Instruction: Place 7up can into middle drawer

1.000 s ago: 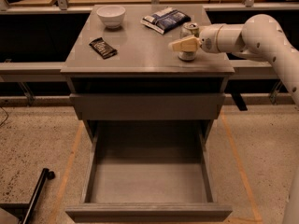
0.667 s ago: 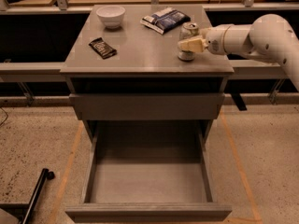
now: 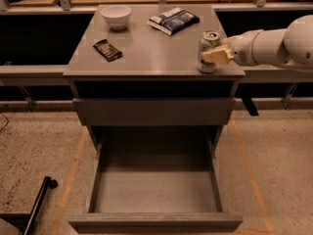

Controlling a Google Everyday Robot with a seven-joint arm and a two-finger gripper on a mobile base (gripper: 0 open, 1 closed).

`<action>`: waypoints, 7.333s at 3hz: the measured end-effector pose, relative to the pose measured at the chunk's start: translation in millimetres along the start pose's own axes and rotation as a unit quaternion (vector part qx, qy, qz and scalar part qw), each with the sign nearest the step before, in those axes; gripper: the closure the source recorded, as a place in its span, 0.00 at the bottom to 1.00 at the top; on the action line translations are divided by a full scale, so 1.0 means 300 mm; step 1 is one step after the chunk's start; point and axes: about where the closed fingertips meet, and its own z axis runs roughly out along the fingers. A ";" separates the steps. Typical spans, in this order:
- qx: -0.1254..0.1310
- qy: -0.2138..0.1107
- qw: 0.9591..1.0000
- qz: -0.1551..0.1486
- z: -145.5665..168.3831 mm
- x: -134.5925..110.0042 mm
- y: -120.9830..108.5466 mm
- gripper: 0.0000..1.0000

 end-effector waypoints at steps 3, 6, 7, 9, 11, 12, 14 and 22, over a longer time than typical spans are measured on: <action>-0.027 0.078 0.996 -0.016 -0.405 0.095 0.199 1.00; -0.145 0.097 0.982 0.066 -0.515 0.313 0.439 1.00; -0.153 0.104 0.982 0.048 -0.454 0.329 0.447 1.00; -0.207 0.090 0.972 0.059 -0.263 0.606 0.583 1.00; -0.238 0.067 0.961 0.122 -0.112 0.885 0.709 1.00; -0.240 0.090 0.961 0.104 -0.091 0.897 0.736 1.00; -0.266 0.080 0.957 0.082 0.045 1.062 0.832 1.00; -0.244 0.026 0.969 0.009 0.379 1.397 0.888 0.15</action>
Offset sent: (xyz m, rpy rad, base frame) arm -0.1507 -0.0454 0.0233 -0.1749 0.1281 0.0337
